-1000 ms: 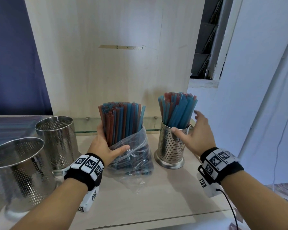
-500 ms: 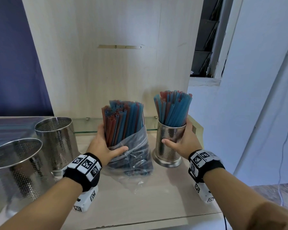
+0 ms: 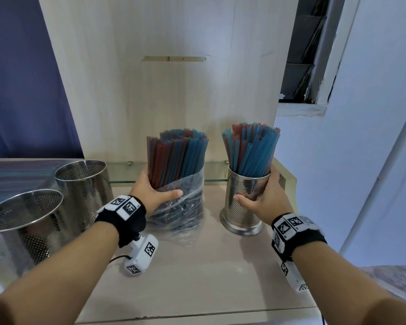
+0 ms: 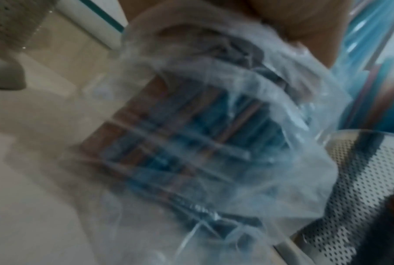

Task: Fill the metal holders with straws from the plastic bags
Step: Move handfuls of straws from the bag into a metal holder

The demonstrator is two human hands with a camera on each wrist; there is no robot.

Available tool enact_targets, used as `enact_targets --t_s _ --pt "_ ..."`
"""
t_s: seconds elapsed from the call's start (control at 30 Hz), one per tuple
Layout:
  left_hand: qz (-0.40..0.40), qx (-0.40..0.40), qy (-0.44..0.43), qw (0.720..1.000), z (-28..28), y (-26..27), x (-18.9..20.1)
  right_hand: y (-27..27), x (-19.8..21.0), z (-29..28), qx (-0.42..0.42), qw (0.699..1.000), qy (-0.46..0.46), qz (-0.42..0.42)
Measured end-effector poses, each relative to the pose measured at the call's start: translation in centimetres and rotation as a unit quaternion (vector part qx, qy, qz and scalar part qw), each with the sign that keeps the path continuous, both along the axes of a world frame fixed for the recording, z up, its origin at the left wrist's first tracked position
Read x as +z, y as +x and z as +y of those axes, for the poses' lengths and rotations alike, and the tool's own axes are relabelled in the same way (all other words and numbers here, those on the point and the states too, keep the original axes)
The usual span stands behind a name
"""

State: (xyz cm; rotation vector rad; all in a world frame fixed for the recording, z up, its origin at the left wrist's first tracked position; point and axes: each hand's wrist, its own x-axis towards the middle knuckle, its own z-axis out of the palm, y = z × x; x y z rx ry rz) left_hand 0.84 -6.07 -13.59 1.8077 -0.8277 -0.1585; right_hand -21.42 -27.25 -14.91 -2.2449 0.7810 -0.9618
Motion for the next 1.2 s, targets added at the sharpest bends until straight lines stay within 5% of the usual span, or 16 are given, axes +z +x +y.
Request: enact_targets --t_s 0.2,0.47,0.73,0.9,1.2 --pt "0.045 0.002 0.077 0.996 -0.9 1.2 1.4 -0.1 -0.1 -0.1 0.01 1.0 0.008 -0.013" --pt "-0.026 0.071 -0.025 0.997 -1.8 -0.4 1.1 -0.2 0.1 0.0 0.025 0.999 0.013 -0.015" --pt "0.05 0.08 -0.132 0.987 -2.4 0.6 0.9 0.0 0.0 -0.2 0.026 0.999 0.007 -0.023" --pt "0.056 -0.009 -0.027 0.998 -2.7 0.7 1.1 -0.2 -0.1 -0.2 0.029 0.999 0.007 -0.022" --pt "-0.004 0.013 -0.004 1.0 -1.7 0.6 1.1 -0.1 -0.2 -0.3 0.031 0.999 0.01 -0.025"
